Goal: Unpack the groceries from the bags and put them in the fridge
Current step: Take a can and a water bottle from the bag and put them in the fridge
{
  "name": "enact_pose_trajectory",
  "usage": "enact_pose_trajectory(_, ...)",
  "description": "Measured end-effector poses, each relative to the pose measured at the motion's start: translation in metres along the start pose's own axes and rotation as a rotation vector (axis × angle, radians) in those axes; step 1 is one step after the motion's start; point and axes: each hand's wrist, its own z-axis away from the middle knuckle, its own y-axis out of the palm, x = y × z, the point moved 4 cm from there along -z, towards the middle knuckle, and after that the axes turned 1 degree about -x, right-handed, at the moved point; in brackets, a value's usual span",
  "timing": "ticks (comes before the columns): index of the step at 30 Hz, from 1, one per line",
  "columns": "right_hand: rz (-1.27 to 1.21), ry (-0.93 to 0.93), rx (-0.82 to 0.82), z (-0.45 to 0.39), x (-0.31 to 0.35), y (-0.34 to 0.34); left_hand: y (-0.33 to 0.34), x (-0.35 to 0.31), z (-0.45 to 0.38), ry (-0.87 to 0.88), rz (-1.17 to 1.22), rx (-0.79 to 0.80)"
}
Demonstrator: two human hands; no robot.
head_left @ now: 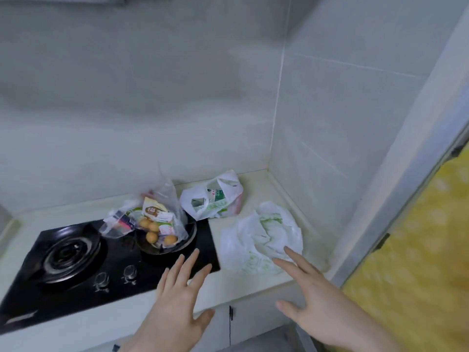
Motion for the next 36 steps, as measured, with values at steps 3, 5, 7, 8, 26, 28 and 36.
enact_pose_trajectory(3,0.009,-0.074,0.046,-0.044,0.004,-0.002,0.002,0.02,-0.014,-0.08,0.02,0.002)
enact_pose_trajectory(5,0.016,-0.114,0.075,-0.072,0.002,-0.002,0.003,0.03,-0.027,-0.134,-0.003,0.007)
enact_pose_trajectory(7,0.015,-0.139,0.113,-0.101,-0.002,-0.004,0.004,0.04,-0.042,-0.202,-0.039,0.008)
enact_pose_trajectory(8,0.014,-0.146,0.133,-0.115,-0.004,-0.006,0.006,0.044,-0.051,-0.229,-0.048,0.013)
enact_pose_trajectory(26,0.098,-0.299,0.309,-0.401,0.003,0.023,-0.006,0.068,-0.176,-0.412,0.004,-0.043)
enact_pose_trajectory(28,0.105,-0.281,0.297,-0.422,0.01,0.03,-0.008,0.074,-0.179,-0.418,0.02,-0.044)
enact_pose_trajectory(36,0.343,-0.201,0.28,-0.497,0.025,0.031,-0.012,0.099,-0.189,-0.414,0.045,-0.036)
